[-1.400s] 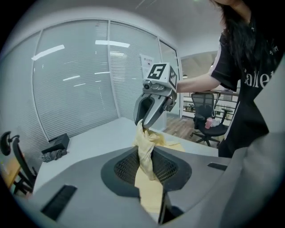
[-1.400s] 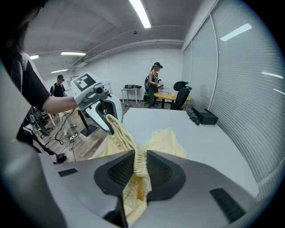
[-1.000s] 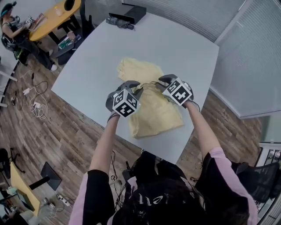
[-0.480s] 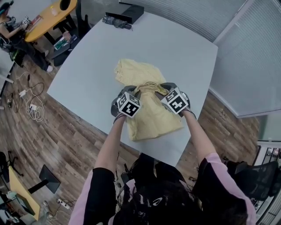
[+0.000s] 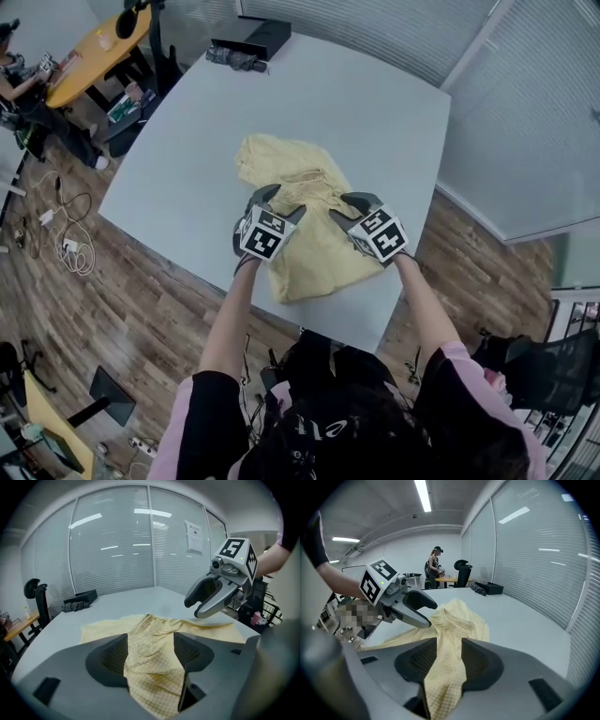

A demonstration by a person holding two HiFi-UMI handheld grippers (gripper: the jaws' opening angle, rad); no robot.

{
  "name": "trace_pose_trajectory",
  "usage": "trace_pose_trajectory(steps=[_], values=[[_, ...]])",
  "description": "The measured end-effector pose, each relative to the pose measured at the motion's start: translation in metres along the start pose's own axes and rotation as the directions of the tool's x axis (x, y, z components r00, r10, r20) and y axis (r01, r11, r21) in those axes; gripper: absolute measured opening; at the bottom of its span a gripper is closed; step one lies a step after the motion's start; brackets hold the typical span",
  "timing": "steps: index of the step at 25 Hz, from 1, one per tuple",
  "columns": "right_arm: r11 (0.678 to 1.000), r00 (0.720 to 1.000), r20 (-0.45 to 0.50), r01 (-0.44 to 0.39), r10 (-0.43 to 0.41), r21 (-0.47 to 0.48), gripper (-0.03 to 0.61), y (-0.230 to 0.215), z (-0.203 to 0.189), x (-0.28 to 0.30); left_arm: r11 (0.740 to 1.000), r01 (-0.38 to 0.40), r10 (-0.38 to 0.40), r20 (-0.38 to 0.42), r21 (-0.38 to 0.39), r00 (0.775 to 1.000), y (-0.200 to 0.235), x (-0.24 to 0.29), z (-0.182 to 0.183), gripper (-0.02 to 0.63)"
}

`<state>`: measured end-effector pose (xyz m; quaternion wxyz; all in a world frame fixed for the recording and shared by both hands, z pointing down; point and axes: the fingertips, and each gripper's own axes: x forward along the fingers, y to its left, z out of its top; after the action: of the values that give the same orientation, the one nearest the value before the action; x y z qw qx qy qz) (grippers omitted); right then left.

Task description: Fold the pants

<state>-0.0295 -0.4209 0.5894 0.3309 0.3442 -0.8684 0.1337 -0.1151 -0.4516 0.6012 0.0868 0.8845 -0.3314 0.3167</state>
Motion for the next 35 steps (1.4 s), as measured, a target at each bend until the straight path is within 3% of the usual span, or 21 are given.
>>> trace_pose_trajectory(steps=[8, 16, 25, 35], values=[[0.993, 0.987, 0.16, 0.004, -0.022, 0.114, 0.166, 0.024, 0.022, -0.051, 0.997, 0.055, -0.047, 0.149, -0.052, 0.988, -0.043, -0.054, 0.029, 0.311], [0.97, 0.971, 0.238, -0.041, -0.018, 0.241, 0.166, 0.07, 0.005, -0.104, 0.988, 0.102, -0.075, 0.212, -0.119, 0.974, -0.094, -0.108, 0.019, 0.311], [0.97, 0.972, 0.237, -0.067, 0.011, 0.232, 0.158, 0.12, -0.029, -0.146, 0.972, 0.112, -0.066, 0.216, -0.208, 0.974, -0.144, -0.15, -0.011, 0.311], [0.973, 0.95, 0.311, -0.056, -0.018, 0.226, 0.074, 0.139, -0.044, -0.221, 0.973, 0.044, 0.023, 0.285, -0.228, 0.958, -0.181, -0.191, 0.009, 0.305]])
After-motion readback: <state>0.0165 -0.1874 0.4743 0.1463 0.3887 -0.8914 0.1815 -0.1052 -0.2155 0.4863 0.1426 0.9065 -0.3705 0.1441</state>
